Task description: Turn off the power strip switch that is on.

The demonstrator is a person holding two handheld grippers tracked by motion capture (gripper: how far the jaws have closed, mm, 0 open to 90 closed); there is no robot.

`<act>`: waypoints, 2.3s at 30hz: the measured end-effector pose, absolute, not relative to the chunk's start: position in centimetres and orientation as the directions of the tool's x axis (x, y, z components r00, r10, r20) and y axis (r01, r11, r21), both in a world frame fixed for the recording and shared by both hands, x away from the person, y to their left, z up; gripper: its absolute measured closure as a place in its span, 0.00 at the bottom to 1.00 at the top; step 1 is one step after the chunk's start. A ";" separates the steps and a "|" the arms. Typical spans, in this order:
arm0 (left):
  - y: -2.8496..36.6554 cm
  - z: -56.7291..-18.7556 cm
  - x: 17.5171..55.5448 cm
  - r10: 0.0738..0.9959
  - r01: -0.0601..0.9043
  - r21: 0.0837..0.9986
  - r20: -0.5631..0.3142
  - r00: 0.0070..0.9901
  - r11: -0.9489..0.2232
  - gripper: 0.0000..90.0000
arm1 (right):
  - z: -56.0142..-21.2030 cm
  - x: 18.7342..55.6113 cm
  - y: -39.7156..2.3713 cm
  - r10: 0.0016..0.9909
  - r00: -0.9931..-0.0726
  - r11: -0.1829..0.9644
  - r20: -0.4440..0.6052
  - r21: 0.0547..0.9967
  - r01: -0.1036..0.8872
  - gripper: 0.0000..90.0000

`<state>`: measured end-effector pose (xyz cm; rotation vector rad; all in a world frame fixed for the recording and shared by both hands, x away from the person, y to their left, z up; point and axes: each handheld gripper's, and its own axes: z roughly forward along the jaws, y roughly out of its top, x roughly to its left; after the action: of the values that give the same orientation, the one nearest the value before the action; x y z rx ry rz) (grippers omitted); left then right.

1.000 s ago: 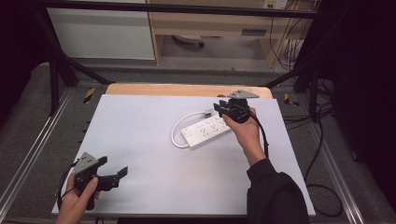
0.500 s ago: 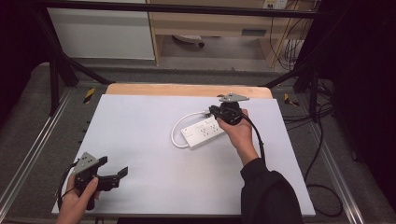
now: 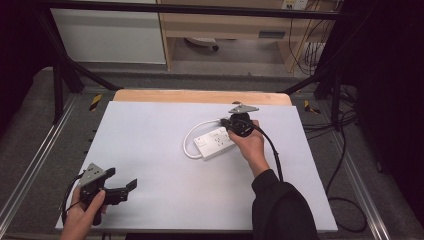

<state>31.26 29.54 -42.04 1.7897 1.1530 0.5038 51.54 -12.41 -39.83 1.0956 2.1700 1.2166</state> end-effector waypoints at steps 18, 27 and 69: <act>29.5 -42.0 31.3 0.868 0.492 0.859 -0.133 0.479 -0.140 0.07 | -42.0 51.8 -11.5 0.799 -0.601 0.319 0.030 0.826 0.466 1.00; 29.5 -42.0 31.3 0.868 0.492 0.859 -0.131 0.479 -0.142 0.07 | -43.0 52.0 -11.5 0.806 -0.591 0.316 0.037 0.817 0.482 1.00; 29.5 -42.1 31.3 0.866 0.493 0.857 -0.127 0.484 -0.150 0.07 | -44.0 52.3 -10.5 0.809 -0.584 0.289 0.060 0.825 0.486 1.00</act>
<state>31.26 29.45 -42.08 1.8006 1.1460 0.5029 52.29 -10.53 -44.05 1.1672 2.1946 1.2032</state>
